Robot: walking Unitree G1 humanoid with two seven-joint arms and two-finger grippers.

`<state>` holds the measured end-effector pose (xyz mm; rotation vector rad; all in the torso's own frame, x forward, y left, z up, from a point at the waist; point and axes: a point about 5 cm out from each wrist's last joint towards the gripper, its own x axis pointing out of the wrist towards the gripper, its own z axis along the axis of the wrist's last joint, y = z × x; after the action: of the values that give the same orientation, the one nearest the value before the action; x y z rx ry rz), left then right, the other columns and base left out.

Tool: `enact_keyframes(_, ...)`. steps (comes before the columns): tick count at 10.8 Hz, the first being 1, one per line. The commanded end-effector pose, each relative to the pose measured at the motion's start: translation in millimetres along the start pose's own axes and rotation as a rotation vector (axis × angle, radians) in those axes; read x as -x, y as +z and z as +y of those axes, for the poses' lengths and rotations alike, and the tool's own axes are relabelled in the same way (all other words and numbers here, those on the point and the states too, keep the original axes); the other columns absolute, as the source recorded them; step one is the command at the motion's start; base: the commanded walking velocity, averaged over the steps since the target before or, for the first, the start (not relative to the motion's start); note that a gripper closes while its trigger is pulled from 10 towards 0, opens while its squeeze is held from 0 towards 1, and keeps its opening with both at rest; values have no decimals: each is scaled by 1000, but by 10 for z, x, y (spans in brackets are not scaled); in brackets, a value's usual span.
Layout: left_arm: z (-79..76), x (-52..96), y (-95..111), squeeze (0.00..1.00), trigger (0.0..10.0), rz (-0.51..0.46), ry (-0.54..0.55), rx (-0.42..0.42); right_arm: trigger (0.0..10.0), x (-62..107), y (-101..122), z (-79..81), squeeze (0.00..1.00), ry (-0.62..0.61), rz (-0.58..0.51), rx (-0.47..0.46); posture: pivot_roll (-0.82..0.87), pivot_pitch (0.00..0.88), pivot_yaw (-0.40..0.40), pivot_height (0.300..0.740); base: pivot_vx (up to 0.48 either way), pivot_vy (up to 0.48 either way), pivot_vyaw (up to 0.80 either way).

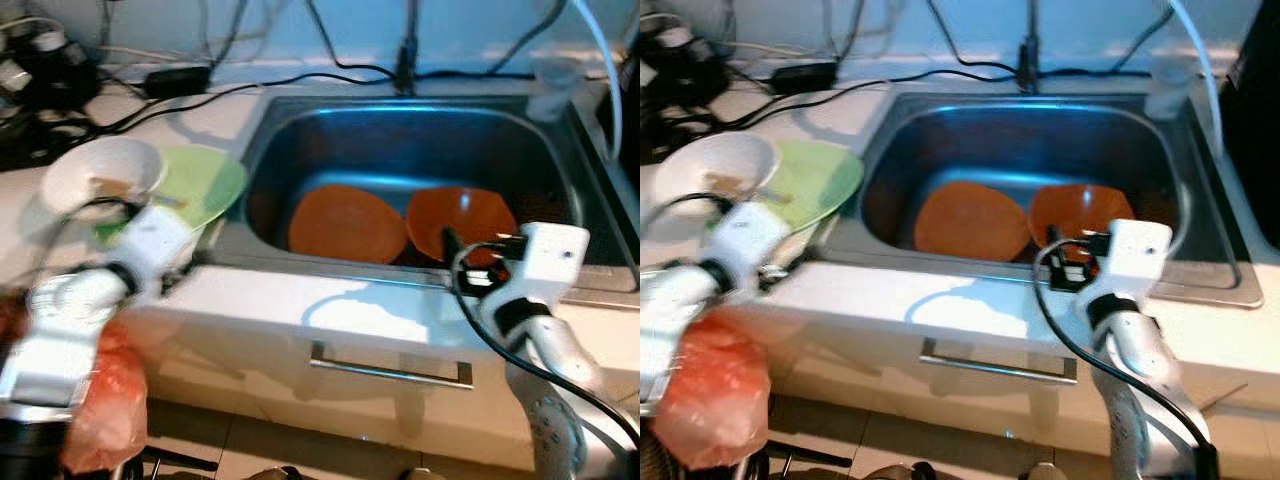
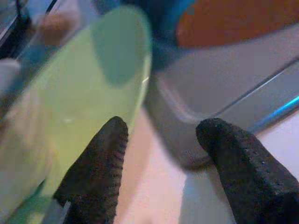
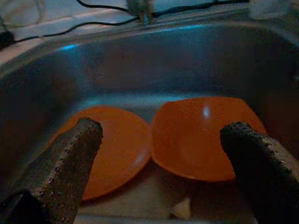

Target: Kitchen organization

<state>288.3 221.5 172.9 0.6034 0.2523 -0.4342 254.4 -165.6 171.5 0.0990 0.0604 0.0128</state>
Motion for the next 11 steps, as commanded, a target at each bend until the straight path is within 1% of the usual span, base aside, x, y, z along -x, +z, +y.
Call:
enact_keyframes(1,-100,-30,-45,1000,10000,17,-45,28,10000,-18,13,28,0,22,-9,1,4,65,121,740,0,0,0)
enact_keyframes(2,-102,-59,1,1000,10000,-6,-38,37,10000,-63,16,31,0,27,-11,4,13,60,113,740,0,0,0)
enact_keyframes(4,-158,-98,151,1000,10000,-105,0,79,10000,-110,21,67,0,45,-22,4,21,40,110,740,0,0,0)
enact_keyframes(5,-200,-146,239,1000,10000,-161,10,112,10000,-140,37,86,0,53,-31,4,19,18,111,740,0,0,0)
enact_keyframes(7,-314,-268,432,1000,10000,-248,6,154,10000,-220,72,78,0,59,-50,8,27,0,104,740,0,0,0)
enact_keyframes(9,-425,-407,621,1000,10000,-323,4,193,10000,-353,129,131,0,90,-77,14,33,0,76,740,0,0,0)
enact_keyframes(11,-494,-489,725,1000,10000,-367,18,221,10000,-470,219,186,0,133,-112,28,49,0,43,740,0,0,0)
